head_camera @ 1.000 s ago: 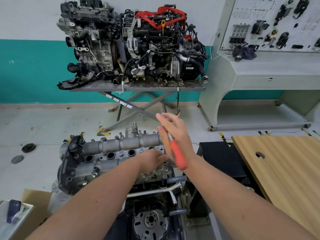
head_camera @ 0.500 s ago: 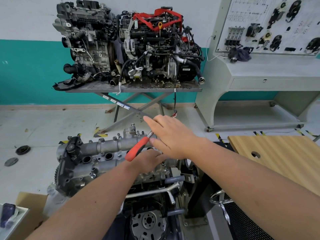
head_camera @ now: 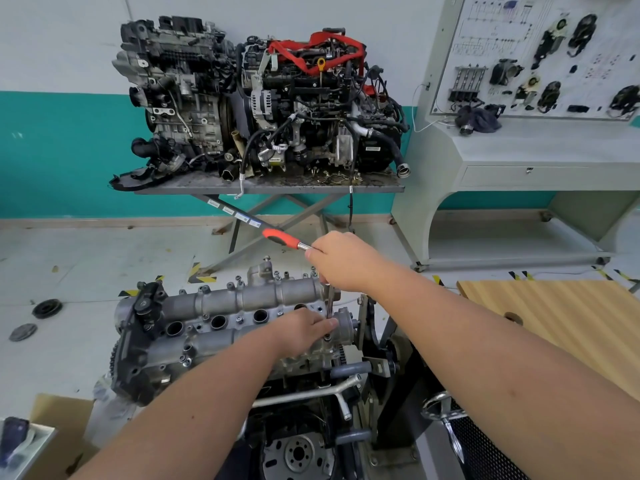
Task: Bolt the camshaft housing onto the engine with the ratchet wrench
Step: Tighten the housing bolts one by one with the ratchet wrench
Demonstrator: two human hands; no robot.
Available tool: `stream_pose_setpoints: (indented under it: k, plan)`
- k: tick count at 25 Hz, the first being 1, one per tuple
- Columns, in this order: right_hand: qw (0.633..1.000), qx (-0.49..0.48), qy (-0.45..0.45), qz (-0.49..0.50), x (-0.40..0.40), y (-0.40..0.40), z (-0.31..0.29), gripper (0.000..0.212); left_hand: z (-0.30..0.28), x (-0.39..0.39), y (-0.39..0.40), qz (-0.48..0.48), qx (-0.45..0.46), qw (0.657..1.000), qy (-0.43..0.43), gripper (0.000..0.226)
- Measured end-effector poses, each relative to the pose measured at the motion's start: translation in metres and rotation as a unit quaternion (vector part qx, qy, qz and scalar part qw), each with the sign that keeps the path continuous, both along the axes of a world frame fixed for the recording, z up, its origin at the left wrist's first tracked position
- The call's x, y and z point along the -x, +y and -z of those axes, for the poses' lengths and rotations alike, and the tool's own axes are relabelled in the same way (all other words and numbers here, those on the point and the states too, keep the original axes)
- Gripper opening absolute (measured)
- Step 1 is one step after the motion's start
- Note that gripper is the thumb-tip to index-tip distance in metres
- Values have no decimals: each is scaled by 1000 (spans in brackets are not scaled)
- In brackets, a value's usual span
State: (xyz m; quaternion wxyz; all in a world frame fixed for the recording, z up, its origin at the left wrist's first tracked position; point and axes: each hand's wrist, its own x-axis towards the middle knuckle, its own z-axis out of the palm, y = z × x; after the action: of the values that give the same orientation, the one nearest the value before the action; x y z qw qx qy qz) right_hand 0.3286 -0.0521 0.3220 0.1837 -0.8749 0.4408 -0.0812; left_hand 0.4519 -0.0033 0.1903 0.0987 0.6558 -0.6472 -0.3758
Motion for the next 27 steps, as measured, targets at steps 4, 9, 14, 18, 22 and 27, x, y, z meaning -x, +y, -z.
stream_pose_setpoints:
  k: [4,9,14,18,22,27]
  plan:
    - [969,-177,-164,61,-4,6,6,26,-1,0,1,9,10,1000,-7,51]
    - [888,-340,-282,125,-5,9,8,11,1,0,0,8,15,1000,-13,56]
    - [757,-442,-448,178,-6,12,19,6,3,0,-1,8,16,1000,-10,55]
    - [710,-458,-502,185,-9,14,30,9,3,0,0,15,23,1000,-8,52]
    - [694,-463,-516,195,-11,17,30,19,1,1,0,11,18,1000,-14,55]
    - [712,-445,-512,182,-6,20,25,27,0,1,2,10,20,1000,-6,51]
